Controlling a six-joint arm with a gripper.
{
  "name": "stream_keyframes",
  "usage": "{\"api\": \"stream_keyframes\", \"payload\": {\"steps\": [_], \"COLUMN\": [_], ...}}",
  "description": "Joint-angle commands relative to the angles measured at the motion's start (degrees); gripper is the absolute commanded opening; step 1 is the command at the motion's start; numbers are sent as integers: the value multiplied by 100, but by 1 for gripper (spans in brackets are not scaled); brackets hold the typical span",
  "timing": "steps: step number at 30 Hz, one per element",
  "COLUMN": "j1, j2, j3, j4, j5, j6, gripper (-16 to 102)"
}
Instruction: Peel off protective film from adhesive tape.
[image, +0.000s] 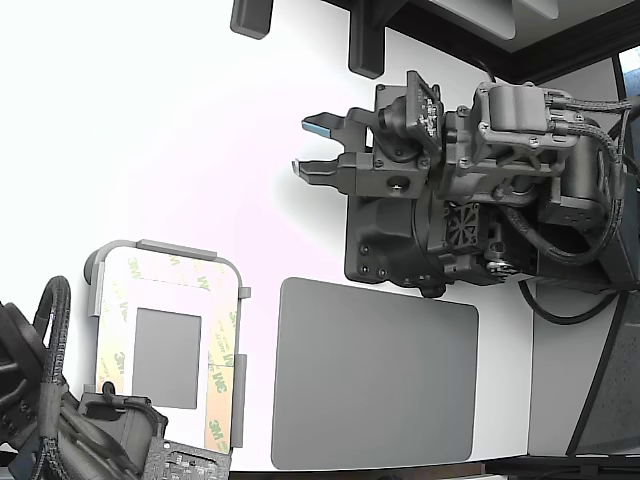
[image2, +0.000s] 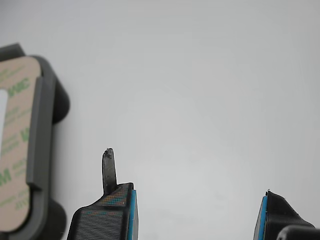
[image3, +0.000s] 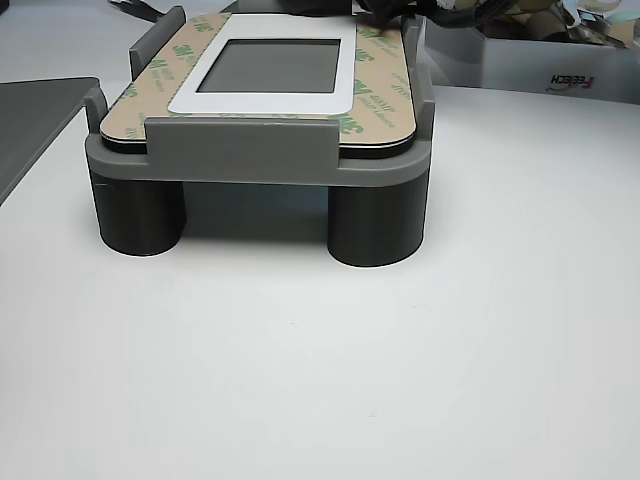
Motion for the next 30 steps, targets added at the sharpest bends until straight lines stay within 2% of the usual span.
{"api": "stream_keyframes", "payload": {"steps": [1, 4, 10, 21, 23, 26, 29, 30], "j1": [756, 756, 756, 896, 1204, 1441, 2443, 2698], "j2": [132, 132, -44, -1433, -1582, -1723, -1951, -2057], "j3": [70, 79, 79, 70, 70, 35, 62, 44], "j4": [-158, -255, -721, -2285, -2435, -2751, -2944, -2997], "j5": [-431, -264, -237, -378, -79, 18, 949, 1125], "j6": [-8227, -8446, -7717, -8139, -8446, -9439, -9220, -9220], "gripper": [-11, -11, -11, -11, -11, -11, -11, -11]}}
